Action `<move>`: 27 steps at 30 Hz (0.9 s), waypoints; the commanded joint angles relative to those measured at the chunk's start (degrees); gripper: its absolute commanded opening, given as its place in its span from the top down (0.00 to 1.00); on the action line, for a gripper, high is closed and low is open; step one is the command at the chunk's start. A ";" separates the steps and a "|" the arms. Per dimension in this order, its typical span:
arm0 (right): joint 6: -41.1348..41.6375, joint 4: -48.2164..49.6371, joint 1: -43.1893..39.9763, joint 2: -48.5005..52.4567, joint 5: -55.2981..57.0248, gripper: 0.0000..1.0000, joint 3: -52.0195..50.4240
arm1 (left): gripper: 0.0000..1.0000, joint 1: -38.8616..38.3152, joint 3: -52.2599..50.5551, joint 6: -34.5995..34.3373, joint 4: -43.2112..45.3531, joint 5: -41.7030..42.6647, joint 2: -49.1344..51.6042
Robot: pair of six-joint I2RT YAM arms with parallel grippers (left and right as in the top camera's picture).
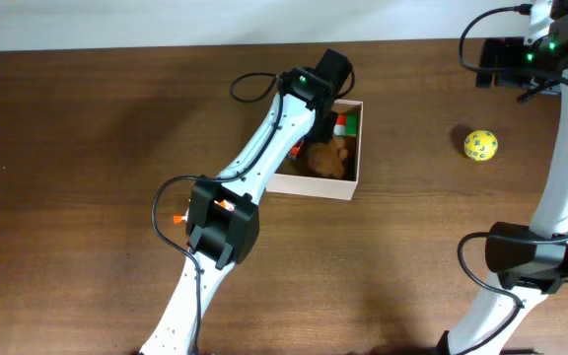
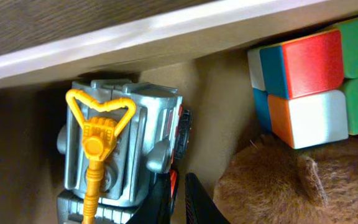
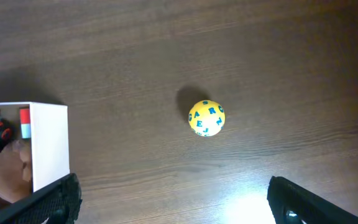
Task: Pack container
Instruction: 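Push the truck down into the box and open the left gripper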
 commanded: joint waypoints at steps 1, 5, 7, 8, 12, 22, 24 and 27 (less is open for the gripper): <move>0.44 0.04 -0.15 0.11 0.50 0.02 0.37 | 0.89 0.17 0.81 0.48 -0.26 -2.49 0.76; 0.44 0.04 -0.17 0.11 0.50 0.01 0.37 | 0.88 0.20 0.81 0.48 0.33 -0.17 0.76; 0.44 0.04 -0.17 0.11 0.50 0.01 0.37 | 0.83 0.20 0.85 0.48 1.11 2.80 0.76; 0.44 0.04 -0.15 0.11 0.50 0.01 0.37 | 0.82 0.20 0.92 0.48 1.44 4.00 0.74; 0.44 0.04 -0.15 0.11 0.50 0.01 0.37 | 0.82 0.20 0.92 0.50 2.34 4.66 0.76; 0.44 0.04 -0.15 0.11 0.50 0.01 0.37 | 0.82 0.24 0.92 0.50 4.61 2.38 0.76; 0.44 0.04 -0.15 0.11 0.50 0.01 0.37 | 0.82 0.24 0.92 0.52 4.79 1.81 0.76; 0.44 0.04 -0.17 0.11 0.50 0.01 0.37 | 0.82 0.26 0.92 0.52 5.20 1.79 0.76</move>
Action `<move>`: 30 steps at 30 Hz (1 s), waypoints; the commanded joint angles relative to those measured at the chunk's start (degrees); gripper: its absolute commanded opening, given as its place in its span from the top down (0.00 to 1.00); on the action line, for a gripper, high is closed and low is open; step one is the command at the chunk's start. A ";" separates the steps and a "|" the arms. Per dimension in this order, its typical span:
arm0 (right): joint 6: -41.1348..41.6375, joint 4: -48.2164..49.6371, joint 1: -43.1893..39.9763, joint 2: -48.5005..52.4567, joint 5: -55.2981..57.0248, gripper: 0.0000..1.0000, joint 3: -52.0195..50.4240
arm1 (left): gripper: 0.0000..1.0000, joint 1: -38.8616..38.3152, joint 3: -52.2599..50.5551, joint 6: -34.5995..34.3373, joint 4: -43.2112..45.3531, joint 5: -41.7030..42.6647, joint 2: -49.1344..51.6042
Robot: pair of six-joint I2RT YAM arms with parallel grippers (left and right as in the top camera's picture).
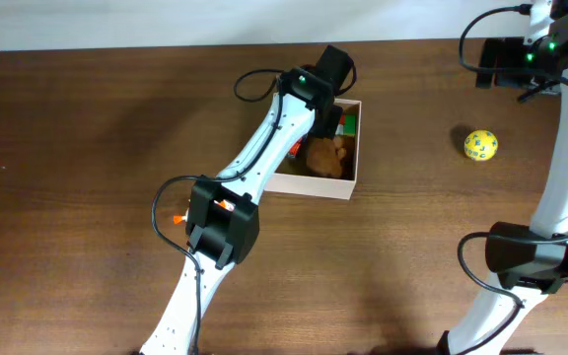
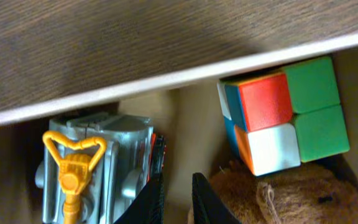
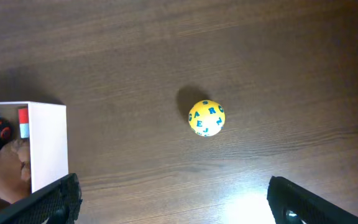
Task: Pack container
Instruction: 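Push the truck down into the box and open the left gripper, then lift the left gripper out of the box and move it left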
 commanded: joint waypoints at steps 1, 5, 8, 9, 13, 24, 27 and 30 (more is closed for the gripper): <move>0.48 0.04 -0.15 0.11 0.50 0.01 0.37 | 0.82 0.24 0.92 0.48 0.70 -1.14 0.74; 0.48 0.04 -0.15 0.11 0.50 0.01 0.37 | 0.83 0.22 0.92 0.44 0.66 -5.16 0.74; 0.48 0.04 -0.15 0.11 0.50 0.01 0.37 | 0.83 0.24 0.92 0.42 0.55 -7.39 0.74; 0.48 0.04 -0.15 0.11 0.50 0.01 0.37 | 0.83 0.24 0.92 0.39 0.50 -7.56 0.74; 0.48 0.04 -0.15 0.11 0.50 0.01 0.37 | 0.83 0.22 0.92 -1.53 -1.38 -11.72 0.74; 0.48 0.04 -0.17 0.11 0.50 0.01 0.37 | 0.81 0.22 1.42 -2.14 -0.98 -7.63 0.61; 0.48 0.04 -0.15 0.11 0.50 0.01 0.37 | 0.81 0.22 3.85 -2.14 -1.05 -7.65 0.37; 0.48 0.04 -0.17 0.11 0.50 0.01 0.37 | 0.76 0.22 7.19 -2.12 -1.07 -7.65 -0.66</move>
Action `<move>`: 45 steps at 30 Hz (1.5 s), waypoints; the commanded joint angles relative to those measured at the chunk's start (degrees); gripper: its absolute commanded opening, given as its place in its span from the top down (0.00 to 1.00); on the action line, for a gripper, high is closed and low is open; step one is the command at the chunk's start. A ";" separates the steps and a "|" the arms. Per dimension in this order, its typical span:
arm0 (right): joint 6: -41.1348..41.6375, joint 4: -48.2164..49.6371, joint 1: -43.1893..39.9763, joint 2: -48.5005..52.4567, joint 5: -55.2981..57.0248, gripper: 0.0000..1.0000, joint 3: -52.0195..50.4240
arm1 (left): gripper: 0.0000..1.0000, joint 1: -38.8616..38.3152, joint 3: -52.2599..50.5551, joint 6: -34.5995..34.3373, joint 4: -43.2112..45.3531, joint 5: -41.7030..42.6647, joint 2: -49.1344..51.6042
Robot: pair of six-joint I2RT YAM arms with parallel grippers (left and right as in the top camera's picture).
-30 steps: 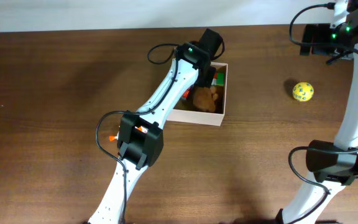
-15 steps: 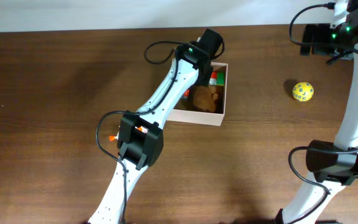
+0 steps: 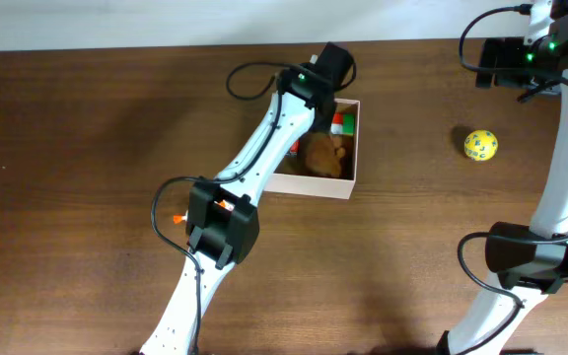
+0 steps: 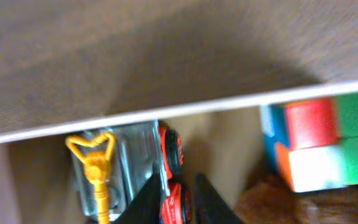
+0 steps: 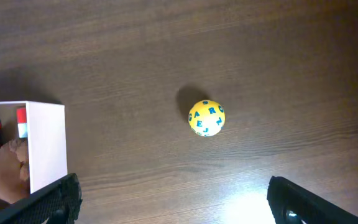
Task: Pack container
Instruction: 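Lift the left gripper out of the box and move it left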
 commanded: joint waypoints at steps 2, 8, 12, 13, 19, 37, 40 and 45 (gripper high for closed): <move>0.50 0.04 -0.17 0.11 0.50 0.01 0.37 | 0.73 0.28 7.08 -0.33 -0.44 0.66 -2.05; 0.50 0.04 -0.17 0.11 0.50 0.01 0.37 | 0.44 2.05 11.63 14.36 -8.07 0.42 -7.48; 0.50 0.04 -0.17 0.11 0.50 0.01 0.37 | 0.36 5.46 11.67 16.98 -15.30 -2.54 -11.30; 0.50 0.04 -0.17 0.11 0.50 0.01 0.37 | 0.36 6.75 11.67 16.98 -17.18 -2.82 -12.07; 0.50 0.04 -0.15 0.13 0.50 0.01 0.37 | 0.36 15.61 11.50 18.12 -25.90 -0.90 -13.14; 0.50 0.04 -0.15 0.13 0.50 0.01 0.37 | 0.44 27.98 2.03 32.20 -28.37 24.68 -14.75; 0.50 0.04 -0.15 0.11 0.50 0.01 0.37 | 0.44 28.63 2.01 32.17 -28.37 26.71 -17.25; 0.50 0.04 -0.15 0.11 0.50 0.01 0.37 | 0.43 28.87 -1.42 32.20 -28.37 27.34 -23.17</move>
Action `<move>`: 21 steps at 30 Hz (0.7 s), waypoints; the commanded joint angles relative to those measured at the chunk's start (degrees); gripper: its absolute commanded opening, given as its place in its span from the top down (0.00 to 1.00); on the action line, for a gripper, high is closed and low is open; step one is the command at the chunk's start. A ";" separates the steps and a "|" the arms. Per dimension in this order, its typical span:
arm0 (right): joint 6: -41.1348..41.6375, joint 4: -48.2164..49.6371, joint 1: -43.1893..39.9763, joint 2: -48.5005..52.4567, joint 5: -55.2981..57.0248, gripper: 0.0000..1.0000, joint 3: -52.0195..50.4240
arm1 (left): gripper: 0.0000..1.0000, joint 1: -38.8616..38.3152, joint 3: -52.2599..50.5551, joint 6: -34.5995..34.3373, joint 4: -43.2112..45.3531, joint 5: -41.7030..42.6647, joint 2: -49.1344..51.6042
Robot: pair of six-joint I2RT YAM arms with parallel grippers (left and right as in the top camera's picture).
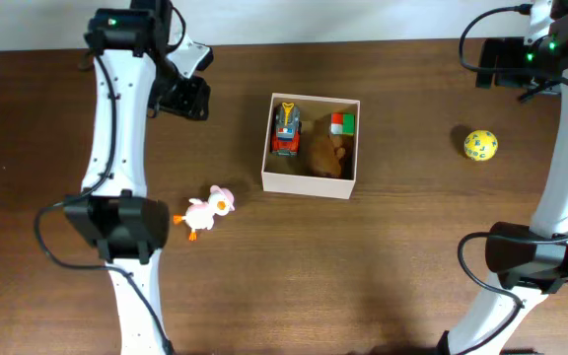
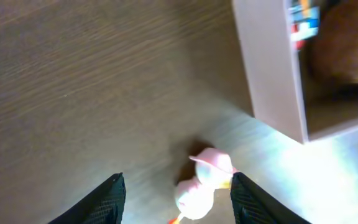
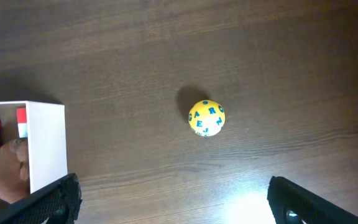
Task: Pack container
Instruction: 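Lift the left gripper out of the box and move it left, then lower the left gripper toward the white duck toy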
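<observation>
The white box [image 1: 312, 184] stands mid-table and holds a grey and red toy truck [image 1: 285, 128], a colour cube [image 1: 342, 122] and a brown plush [image 1: 327, 157]. A pink duck toy [image 1: 206, 208] lies on the wood left of the box; in the left wrist view the duck [image 2: 204, 185] shows between my open fingers, well below them. My left gripper [image 1: 187, 84] hangs open and empty at the back left. A yellow ball [image 1: 480, 145] lies at the right, and the ball [image 3: 207, 117] is seen under my open right gripper [image 3: 169, 199]. The right gripper [image 1: 496, 61] is high at the back right.
The table's far edge runs along the back beyond both arms. The box wall [image 2: 272, 68] shows at the right of the left wrist view. The right arm's base [image 1: 521, 258] stands at the front right.
My left gripper has left the box, where it was nearly shut beside the toy truck, and now hangs open at the back left above the duck. The truck lies in the box. The right arm is unchanged.
At all three earlier moments my left gripper was down in the box's back left corner, jaws nearly shut beside the toy truck, shifting slightly. Now it is out, open, far left. The ball and right gripper stayed put throughout.
</observation>
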 commanded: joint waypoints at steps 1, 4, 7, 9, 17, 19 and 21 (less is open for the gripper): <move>0.48 0.04 -0.15 0.11 0.50 0.01 0.37 | 0.41 0.39 -2.82 1.09 -0.07 2.86 -7.96; 0.48 0.04 -0.15 0.13 0.50 0.01 0.37 | 0.40 0.15 -6.64 1.11 -0.07 2.69 -12.52; 0.48 0.04 -0.15 0.13 0.50 0.01 0.37 | 0.40 -0.68 -10.60 1.14 0.15 -0.44 -16.33; 0.48 0.04 -0.15 0.11 0.50 0.01 0.37 | 0.40 -1.14 -14.40 1.40 1.70 -3.10 -18.34; 0.48 0.04 -0.15 0.11 0.50 0.01 0.37 | 0.41 -1.20 -35.95 6.32 13.07 -3.39 -20.31; 0.48 0.04 -0.17 0.11 0.50 0.01 0.37 | 0.41 -1.20 -41.77 7.17 17.90 -3.41 -20.31; 0.48 0.04 -0.15 0.11 0.50 0.01 0.37 | 0.41 -1.20 -46.40 7.15 22.58 -3.39 -20.31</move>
